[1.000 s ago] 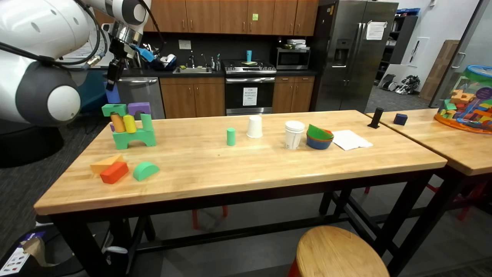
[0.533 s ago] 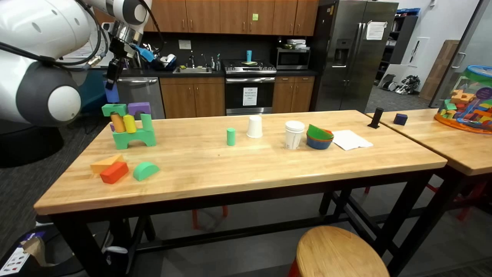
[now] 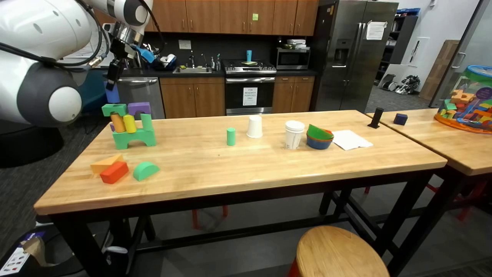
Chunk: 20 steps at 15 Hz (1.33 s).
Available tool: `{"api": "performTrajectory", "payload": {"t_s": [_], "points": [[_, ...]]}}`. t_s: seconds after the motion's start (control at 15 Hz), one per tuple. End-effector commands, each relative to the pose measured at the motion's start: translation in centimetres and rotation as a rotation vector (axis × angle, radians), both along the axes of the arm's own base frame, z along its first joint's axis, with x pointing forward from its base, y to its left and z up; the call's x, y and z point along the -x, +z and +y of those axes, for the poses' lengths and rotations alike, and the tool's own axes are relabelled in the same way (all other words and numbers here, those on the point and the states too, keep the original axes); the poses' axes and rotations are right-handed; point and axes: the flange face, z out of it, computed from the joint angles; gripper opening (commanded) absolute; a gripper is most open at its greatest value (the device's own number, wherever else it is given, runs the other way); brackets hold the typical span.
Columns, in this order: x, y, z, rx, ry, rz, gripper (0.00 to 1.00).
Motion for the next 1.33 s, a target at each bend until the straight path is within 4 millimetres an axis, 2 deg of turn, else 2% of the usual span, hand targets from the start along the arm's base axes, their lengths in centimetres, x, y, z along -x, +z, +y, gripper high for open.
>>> {"api": "performTrajectory", "payload": {"t_s": [0.0, 0.33, 1.13, 1.2, 1.27], "points": [[-0.2, -0.1, -0.3, -0.018, -0.005, -0.014, 0.16], [-0.5, -0.7, -0.3, -0.024, -0.006, -0.014, 0.16], [-0.6, -0.7, -0.2, -0.035, -0.005, -0.017, 0.16], [-0.6, -0.7, -0.1, -0.031, -0.005, -0.015, 0.66], [-0.6, -1.2, -0.1, -0.008, -0.010, -0.002, 0.41]]}}
